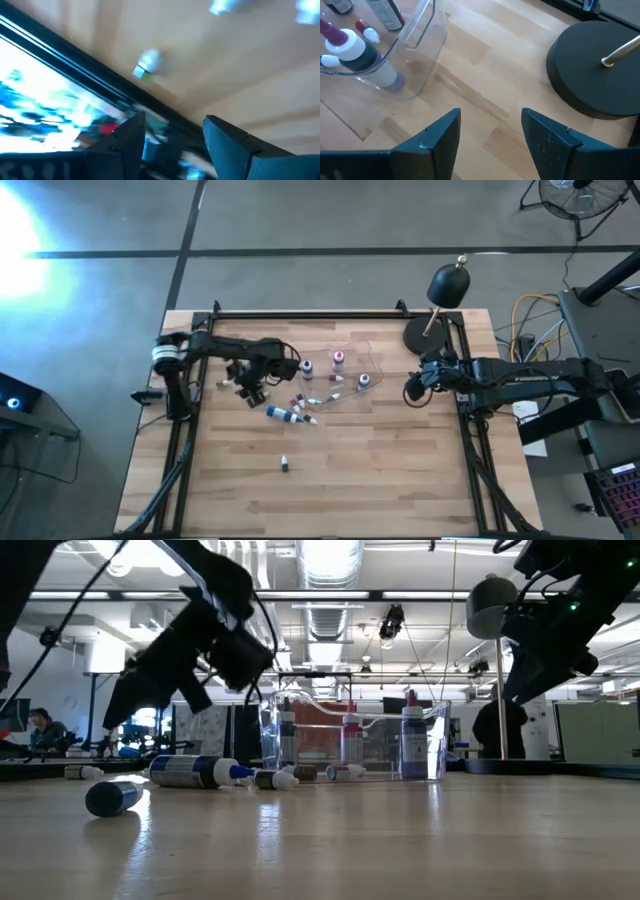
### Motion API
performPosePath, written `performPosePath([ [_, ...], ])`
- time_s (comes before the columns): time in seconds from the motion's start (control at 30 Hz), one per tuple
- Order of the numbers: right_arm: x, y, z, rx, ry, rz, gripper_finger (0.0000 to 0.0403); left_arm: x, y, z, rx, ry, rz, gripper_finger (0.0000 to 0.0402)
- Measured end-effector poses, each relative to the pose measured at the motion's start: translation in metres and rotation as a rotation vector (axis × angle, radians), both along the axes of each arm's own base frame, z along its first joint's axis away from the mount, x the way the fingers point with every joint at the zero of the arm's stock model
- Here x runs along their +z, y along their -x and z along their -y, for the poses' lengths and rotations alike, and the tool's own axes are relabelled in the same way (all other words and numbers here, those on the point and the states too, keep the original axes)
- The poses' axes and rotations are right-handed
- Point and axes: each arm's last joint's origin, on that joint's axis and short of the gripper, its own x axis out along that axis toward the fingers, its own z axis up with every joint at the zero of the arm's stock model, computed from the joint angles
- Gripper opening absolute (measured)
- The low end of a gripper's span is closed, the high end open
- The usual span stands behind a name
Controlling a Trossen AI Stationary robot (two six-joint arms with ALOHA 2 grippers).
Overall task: Pick & Place food coloring
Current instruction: Put the top left small green food coloring bottle into the transparent container
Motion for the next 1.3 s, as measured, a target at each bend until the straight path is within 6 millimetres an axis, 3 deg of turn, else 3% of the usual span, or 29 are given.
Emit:
performPosePath([
  [0.13, 0.000, 0.000, 0.000, 0.000, -0.004, -0.001, 0.0203, -0.021, -0.002, -0.017, -0.109, 0.070, -0.088, 0.0174],
  [0.3, 0.000, 0.000, -0.001, 0.009, -0.021, 0.003, 0.0203, -0.034, -0.003, -0.039, -0.122, 0.116, -0.035, 0.0174],
  [0.53, -0.001, 0.000, -0.001, 0.021, -0.044, 0.002, 0.0203, -0.026, 0.006, -0.060, -0.189, 0.113, 0.127, 0.0174],
  [0.73, -0.001, 0.000, -0.001, 0.020, -0.044, 0.001, 0.0203, -0.021, 0.033, -0.050, -0.166, 0.155, 0.163, 0.0174],
  [0.97, -0.007, 0.002, -0.001, 0.020, -0.045, -0.017, 0.0203, -0.040, 0.061, -0.028, -0.068, 0.204, 0.105, 0.0174],
  [1.3, -0.014, 0.003, -0.002, 0.008, -0.061, -0.024, 0.0203, -0.047, 0.053, -0.033, -0.092, 0.069, 0.172, 0.0174],
])
